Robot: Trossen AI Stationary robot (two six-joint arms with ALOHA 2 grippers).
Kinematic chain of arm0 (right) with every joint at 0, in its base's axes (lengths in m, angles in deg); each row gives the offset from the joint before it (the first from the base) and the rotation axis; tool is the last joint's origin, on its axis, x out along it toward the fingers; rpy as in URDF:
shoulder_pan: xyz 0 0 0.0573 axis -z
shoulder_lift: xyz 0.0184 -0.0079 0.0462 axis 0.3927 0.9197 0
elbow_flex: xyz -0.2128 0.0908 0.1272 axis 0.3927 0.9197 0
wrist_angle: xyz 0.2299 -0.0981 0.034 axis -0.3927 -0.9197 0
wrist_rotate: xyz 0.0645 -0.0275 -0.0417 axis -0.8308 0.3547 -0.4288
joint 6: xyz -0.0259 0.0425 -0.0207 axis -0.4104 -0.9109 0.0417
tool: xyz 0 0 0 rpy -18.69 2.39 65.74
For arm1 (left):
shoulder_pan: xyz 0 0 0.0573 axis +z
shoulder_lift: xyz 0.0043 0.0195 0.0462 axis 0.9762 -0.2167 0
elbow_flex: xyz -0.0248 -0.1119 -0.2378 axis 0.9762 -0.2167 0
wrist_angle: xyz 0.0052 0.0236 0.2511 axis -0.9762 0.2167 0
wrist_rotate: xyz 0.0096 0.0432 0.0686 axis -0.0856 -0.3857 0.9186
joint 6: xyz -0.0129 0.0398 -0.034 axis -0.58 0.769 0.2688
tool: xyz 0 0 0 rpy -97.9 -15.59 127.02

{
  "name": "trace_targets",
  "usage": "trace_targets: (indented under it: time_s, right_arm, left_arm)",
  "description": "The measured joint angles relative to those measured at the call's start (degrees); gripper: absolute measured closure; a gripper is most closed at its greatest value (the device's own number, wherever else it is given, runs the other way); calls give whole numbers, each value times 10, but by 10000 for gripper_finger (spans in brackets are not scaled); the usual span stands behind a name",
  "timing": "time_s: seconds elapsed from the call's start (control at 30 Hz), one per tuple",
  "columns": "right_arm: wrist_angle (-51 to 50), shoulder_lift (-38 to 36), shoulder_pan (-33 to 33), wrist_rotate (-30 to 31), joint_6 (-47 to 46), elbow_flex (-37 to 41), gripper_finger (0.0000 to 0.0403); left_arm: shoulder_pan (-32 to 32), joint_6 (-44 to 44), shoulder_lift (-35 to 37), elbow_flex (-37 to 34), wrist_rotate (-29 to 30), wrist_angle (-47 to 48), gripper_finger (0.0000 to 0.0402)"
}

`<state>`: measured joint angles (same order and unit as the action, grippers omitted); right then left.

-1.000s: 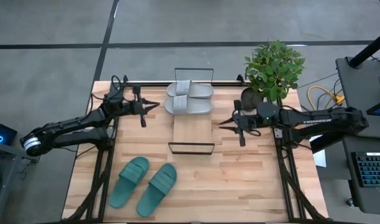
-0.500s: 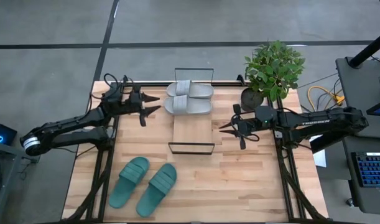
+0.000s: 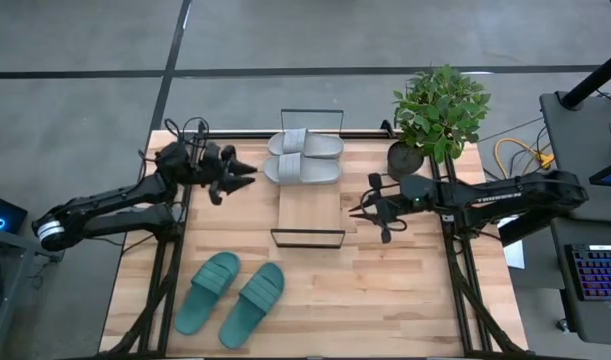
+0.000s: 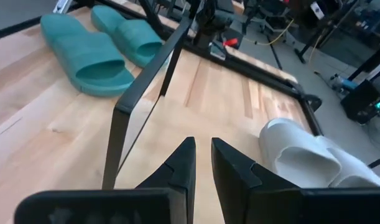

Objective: Pick and place slides into the shelf
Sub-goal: Put the left green slipper on the shelf

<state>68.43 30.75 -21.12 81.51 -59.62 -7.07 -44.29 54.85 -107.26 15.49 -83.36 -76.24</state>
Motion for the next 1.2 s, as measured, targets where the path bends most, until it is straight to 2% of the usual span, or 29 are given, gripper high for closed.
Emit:
trace_targets:
  time_s: [0.1,0.17,0.43,0.53,0.63,0.77,0.83,0.97,1.2]
  right_arm:
    - [-1,8,0,0,-15,0,360]
    - [-1,10,0,0,-24,0,360]
    - [-1,10,0,-1,-18,3,360]
    - [-1,10,0,0,-12,3,360]
    - [-1,10,0,-1,-10,3,360]
    - [-1,10,0,-1,2,3,360]
    - [-1,10,0,-1,8,3,360]
    - [-1,10,0,-1,9,3,360]
    - [-1,10,0,-1,8,7,360]
  left_arm:
    - [-4,-42,8,13,-49,31,243]
    - [-14,-55,15,24,-61,73,243]
    - [-100,-55,39,81,-51,208,243]
    - [-129,-52,42,121,-42,287,243]
    - [-155,-34,33,176,17,427,243]
    - [-186,-16,4,254,168,642,243]
    - [-200,-11,-15,279,192,715,243]
    - [-232,-16,-53,290,160,783,243]
    - [-294,-19,-148,269,81,792,243]
